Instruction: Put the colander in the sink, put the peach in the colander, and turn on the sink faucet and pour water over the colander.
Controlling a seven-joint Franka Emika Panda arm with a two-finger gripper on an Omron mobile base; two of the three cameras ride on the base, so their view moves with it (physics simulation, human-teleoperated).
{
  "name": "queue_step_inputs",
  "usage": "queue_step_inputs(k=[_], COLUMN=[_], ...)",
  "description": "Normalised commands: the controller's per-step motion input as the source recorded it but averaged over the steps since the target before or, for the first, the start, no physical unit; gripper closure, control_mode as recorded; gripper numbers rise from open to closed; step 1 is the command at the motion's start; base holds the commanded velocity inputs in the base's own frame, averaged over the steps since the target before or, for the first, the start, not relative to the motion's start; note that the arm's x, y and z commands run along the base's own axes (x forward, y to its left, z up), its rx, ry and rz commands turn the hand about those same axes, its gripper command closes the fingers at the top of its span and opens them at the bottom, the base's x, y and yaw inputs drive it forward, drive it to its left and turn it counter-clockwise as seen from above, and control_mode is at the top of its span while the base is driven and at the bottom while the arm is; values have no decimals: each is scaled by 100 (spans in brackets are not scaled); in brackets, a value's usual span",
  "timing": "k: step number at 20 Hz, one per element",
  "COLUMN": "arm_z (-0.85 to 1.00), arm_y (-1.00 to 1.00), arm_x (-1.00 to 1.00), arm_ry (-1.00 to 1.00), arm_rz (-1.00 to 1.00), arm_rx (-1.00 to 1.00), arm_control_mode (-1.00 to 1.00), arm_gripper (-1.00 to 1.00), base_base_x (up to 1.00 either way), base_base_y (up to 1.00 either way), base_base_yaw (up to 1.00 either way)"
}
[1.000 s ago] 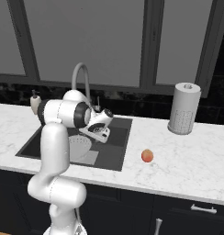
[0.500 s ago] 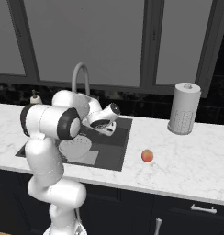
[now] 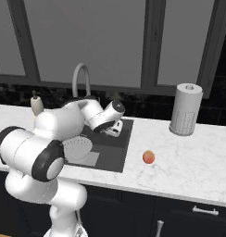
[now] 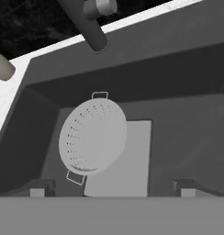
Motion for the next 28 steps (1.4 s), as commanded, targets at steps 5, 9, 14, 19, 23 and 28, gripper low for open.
queue_step_inputs(k=[5, 9, 14, 19, 23, 28], arm_z=[58, 19, 20, 2, -2, -10], arm_y=[-46, -46, -46, -56, -49, -44], arm_x=[-51, -55, -47, -33, -5, 0], arm_ry=[12, 15, 13, 2, 0, 0], arm_rz=[-3, -2, -5, -10, -11, -9], arm_rx=[-16, -18, -18, -13, -5, -1], arm_control_mode=[-100, -100, -100, -100, -100, -100], arm_gripper=[-100, -100, -100, -100, -100, -100], base_base_x=[0, 0, 0, 0, 0, 0], base_base_y=[0, 0, 0, 0, 0, 0], base_base_yaw=[0, 0, 0, 0, 0, 0])
